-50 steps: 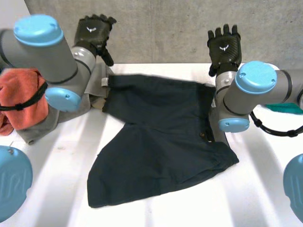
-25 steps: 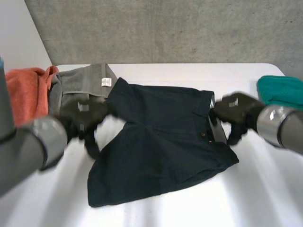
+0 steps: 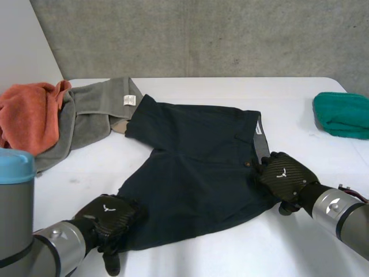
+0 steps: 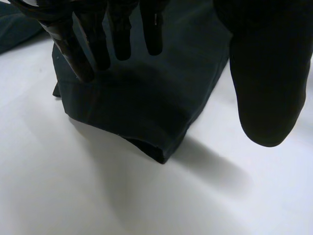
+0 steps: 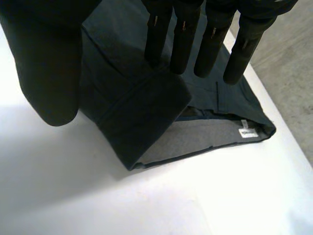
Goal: Fold the laundry.
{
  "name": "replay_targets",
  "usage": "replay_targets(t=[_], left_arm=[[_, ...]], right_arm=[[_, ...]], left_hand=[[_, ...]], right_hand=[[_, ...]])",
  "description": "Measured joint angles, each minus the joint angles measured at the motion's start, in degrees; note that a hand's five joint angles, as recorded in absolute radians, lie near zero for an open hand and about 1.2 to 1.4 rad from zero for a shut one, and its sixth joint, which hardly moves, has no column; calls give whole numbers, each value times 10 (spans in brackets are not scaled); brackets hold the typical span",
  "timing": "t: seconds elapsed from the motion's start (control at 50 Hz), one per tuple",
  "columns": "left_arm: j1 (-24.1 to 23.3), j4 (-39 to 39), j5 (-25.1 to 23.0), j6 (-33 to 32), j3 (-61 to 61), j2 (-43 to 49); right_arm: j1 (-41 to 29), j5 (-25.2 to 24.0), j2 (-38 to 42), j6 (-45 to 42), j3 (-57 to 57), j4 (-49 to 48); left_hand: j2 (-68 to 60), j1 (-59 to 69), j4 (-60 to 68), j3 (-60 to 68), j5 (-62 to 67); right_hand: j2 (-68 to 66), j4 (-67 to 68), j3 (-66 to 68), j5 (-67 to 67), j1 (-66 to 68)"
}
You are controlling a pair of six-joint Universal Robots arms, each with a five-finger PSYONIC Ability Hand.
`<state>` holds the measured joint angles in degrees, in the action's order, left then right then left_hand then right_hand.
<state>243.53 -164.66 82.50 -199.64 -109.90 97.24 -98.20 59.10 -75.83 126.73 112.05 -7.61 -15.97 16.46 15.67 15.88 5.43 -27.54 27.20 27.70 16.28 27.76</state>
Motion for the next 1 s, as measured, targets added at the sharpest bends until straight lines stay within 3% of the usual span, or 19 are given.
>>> replay_targets(t=[0.12,0.18,0.22,0.26,0.46,0.54,0.58,0.74,0.9,1.0], left_arm=[[-16,-27,23,-5,10,39],[-25,-39,35,-9,16,53],[-33,-52,47,-14,20,62],[-38,-61,55,-20,22,64],[-62,-110,91,-60,22,67],[-68,-124,99,-69,22,71],[-70,-135,104,-75,22,77],[-69,-151,110,-89,23,91],[-66,-133,98,-99,24,88],[-66,-49,69,-121,23,59]], right_arm=[[-10,2,34,13,-7,-48],[-17,4,49,28,-14,-67],[-23,7,59,46,-21,-83],[-27,11,61,65,-27,-90],[-37,43,45,189,-51,-96],[-42,50,40,201,-53,-90],[-46,55,38,203,-52,-86],[-49,66,31,200,-53,-75],[-39,72,-5,158,-56,22],[-15,84,-61,40,-51,207]], left_hand=[[-3,2,7,1,9],[-19,12,24,15,26],[-47,46,52,51,55],[-93,95,96,95,99],[-225,227,228,222,228],[-264,265,266,261,266],[-351,349,351,340,352],[-435,420,437,416,434],[-524,470,527,519,520],[-524,470,529,519,520]], right_hand=[[-33,39,32,52,31],[-164,151,159,162,157],[-374,369,367,372,338],[-395,405,395,408,345],[-395,411,398,415,355],[-395,411,398,415,355],[-395,411,399,415,355],[-395,411,400,415,355],[-395,411,400,415,355],[-395,411,401,415,355]])
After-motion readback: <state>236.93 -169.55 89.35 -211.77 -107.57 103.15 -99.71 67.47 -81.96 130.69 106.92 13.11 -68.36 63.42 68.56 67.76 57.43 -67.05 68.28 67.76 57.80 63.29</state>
